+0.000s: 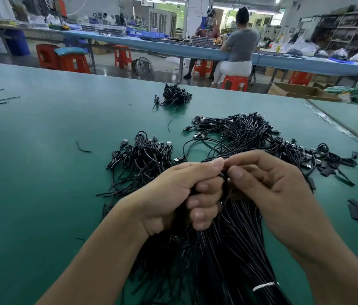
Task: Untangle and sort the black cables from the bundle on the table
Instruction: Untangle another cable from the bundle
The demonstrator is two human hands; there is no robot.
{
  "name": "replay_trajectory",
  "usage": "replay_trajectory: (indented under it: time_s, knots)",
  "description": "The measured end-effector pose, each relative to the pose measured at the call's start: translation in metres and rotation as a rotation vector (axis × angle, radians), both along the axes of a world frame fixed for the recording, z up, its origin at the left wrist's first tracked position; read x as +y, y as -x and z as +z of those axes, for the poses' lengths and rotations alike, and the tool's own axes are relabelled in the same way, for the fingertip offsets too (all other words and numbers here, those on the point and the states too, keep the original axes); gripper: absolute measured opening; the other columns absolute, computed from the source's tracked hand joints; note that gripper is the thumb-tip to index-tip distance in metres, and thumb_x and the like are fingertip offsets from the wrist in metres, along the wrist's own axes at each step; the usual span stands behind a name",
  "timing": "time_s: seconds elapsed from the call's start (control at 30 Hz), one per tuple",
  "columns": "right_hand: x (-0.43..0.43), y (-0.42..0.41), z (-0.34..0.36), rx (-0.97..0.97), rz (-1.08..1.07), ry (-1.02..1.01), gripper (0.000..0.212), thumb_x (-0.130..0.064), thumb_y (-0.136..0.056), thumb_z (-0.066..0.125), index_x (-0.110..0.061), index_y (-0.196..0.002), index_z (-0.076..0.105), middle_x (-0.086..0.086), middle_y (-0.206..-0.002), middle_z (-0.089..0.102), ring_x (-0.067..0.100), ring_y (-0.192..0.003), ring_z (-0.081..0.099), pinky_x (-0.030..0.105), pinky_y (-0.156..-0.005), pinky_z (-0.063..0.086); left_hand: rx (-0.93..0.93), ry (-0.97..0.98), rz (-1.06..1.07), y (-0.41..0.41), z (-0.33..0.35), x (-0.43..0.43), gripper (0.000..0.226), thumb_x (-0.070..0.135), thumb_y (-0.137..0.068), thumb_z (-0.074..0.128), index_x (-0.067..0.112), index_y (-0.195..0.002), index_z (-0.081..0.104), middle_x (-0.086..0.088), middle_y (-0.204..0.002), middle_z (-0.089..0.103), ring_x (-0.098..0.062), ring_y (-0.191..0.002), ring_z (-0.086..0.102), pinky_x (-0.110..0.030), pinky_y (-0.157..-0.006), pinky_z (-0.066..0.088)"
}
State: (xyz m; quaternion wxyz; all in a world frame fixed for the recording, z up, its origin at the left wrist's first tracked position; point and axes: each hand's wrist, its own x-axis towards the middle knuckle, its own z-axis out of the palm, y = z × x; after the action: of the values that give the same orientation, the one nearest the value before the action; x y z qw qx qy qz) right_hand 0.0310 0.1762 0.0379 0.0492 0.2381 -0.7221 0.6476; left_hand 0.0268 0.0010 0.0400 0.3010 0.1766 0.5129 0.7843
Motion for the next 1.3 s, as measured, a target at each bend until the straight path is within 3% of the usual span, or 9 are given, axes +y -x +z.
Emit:
replay_trajectory:
  time_s: [0.13,0.23,0.37,0.53,0.67,0.8,0.9,1.03,1.3]
  knots:
    - [0.003,-0.001,0.002,0.036,0.024,-0.038,0.006,-0.022,-0.084,0.068,-0.028,-0.086,0.069,0.006,-0.085,0.075,0.015,-0.079,0.071,0.026,-0.077,0.058,0.002,0.009,0.021,0.0,-0.003,0.002,0.047,0.04,-0.096,0.045,0.022,-0.053,0.049,0.004,-0.044,0.042,-0.012,-0.049,0.054,-0.024,-0.052,0.051]
    - [0.004,-0.003,0.003,0.051,0.051,-0.057,0.003,-0.019,-0.086,0.069,-0.021,-0.084,0.067,0.004,-0.081,0.076,0.017,-0.071,0.073,0.02,-0.069,0.056,0.03,0.058,0.067,0.002,-0.007,0.005,0.045,0.04,-0.095,0.048,0.021,-0.054,0.054,0.001,-0.046,0.047,-0.013,-0.054,0.06,-0.024,-0.054,0.052]
    - [0.006,-0.004,0.003,0.05,0.021,-0.089,0.012,-0.006,-0.092,0.065,-0.015,-0.083,0.064,0.009,-0.075,0.075,0.028,-0.059,0.071,0.031,-0.062,0.058,0.032,0.119,0.14,0.001,-0.011,0.01,0.047,0.039,-0.098,0.05,0.019,-0.056,0.058,-0.002,-0.049,0.052,-0.015,-0.055,0.063,-0.022,-0.054,0.052]
    - [-0.002,-0.004,-0.002,0.186,-0.222,-0.38,0.018,-0.01,-0.09,0.068,-0.026,-0.08,0.067,-0.011,-0.076,0.073,0.01,-0.07,0.069,0.028,-0.064,0.054,0.171,0.346,0.346,0.004,-0.015,0.015,0.058,0.027,-0.105,0.044,0.023,-0.048,0.053,0.001,-0.057,0.053,-0.01,-0.056,0.056,-0.018,-0.056,0.048]
    - [-0.013,-0.006,-0.003,0.222,-0.33,-0.352,0.021,-0.01,-0.086,0.071,-0.029,-0.079,0.068,-0.016,-0.077,0.071,0.005,-0.074,0.067,0.016,-0.063,0.049,0.005,0.224,0.319,0.002,-0.011,0.016,0.05,0.036,-0.104,0.04,0.018,-0.073,0.076,-0.005,-0.069,0.069,-0.019,-0.063,0.068,-0.044,-0.068,0.062]
    - [-0.016,-0.004,-0.007,0.206,-0.371,-0.293,0.021,-0.01,-0.088,0.07,-0.029,-0.081,0.068,-0.018,-0.077,0.072,0.005,-0.074,0.069,0.023,-0.065,0.053,-0.007,0.278,0.268,-0.002,-0.011,0.019,0.065,0.061,-0.101,0.033,0.012,-0.092,0.075,-0.01,-0.075,0.073,-0.025,-0.065,0.072,-0.039,-0.051,0.058]
    - [-0.017,-0.002,-0.009,0.201,-0.398,-0.245,0.022,-0.008,-0.089,0.07,-0.029,-0.082,0.067,-0.017,-0.078,0.072,0.005,-0.075,0.07,0.021,-0.066,0.054,0.088,0.373,0.298,-0.004,-0.016,0.024,0.064,0.066,-0.099,0.027,0.015,-0.107,0.066,-0.008,-0.068,0.072,-0.022,-0.053,0.068,-0.023,-0.037,0.046]
    - [-0.018,-0.001,-0.01,0.138,-0.358,-0.094,0.02,-0.007,-0.09,0.069,-0.026,-0.083,0.068,-0.007,-0.078,0.074,0.012,-0.068,0.072,0.024,-0.06,0.057,0.179,0.379,0.372,-0.005,-0.02,0.029,0.052,0.07,-0.094,0.026,0.036,-0.094,0.064,-0.001,-0.057,0.061,-0.008,-0.036,0.044,-0.012,-0.036,0.027]
    - [-0.014,0.002,-0.012,0.071,-0.351,-0.024,0.018,-0.006,-0.087,0.072,-0.024,-0.082,0.071,-0.003,-0.076,0.075,0.013,-0.064,0.071,0.027,-0.06,0.057,0.16,0.458,0.259,0.002,-0.025,0.022,0.071,0.078,-0.091,0.021,0.022,-0.065,0.055,0.007,-0.052,0.041,-0.008,-0.039,0.028,-0.014,-0.04,0.02]
